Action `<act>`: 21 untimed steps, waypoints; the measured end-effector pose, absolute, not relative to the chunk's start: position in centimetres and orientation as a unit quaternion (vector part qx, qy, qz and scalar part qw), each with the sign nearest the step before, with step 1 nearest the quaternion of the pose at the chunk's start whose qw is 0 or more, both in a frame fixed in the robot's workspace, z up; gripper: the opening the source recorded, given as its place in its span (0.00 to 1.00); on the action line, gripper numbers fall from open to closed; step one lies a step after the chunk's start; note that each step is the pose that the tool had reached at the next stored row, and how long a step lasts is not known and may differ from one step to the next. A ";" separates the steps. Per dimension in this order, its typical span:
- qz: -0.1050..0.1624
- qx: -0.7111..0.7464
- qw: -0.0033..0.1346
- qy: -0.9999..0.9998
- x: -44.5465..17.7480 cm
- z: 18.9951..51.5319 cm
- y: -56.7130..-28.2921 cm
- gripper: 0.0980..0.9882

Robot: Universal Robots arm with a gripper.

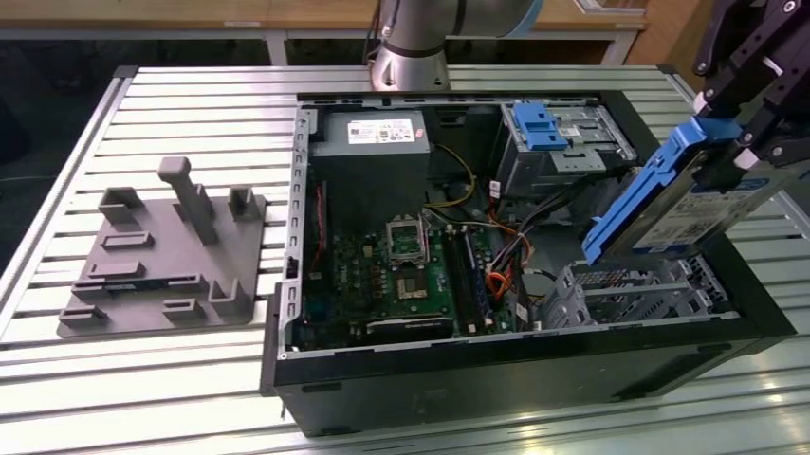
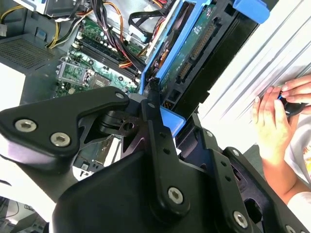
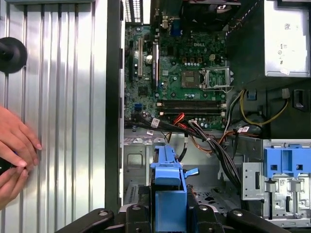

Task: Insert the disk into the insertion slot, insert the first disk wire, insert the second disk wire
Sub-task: 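Insert the disk into the insertion slot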

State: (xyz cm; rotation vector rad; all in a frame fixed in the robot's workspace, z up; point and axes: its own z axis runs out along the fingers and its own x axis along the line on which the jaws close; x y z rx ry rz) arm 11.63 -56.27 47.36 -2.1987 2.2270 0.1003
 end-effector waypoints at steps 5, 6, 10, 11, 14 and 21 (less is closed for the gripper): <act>0.032 -0.702 0.005 0.711 11.8 46.9 -56.3 0.30; 0.032 -0.702 0.005 0.711 11.8 46.9 -56.3 0.30; 0.032 -0.702 0.005 0.711 11.8 46.6 -56.3 0.30; 0.032 -0.702 0.005 0.711 11.8 46.5 -56.3 0.30; 0.032 -0.703 0.005 0.711 11.8 46.3 -56.3 0.30; 0.032 -0.704 0.005 0.709 11.8 45.9 -56.3 0.30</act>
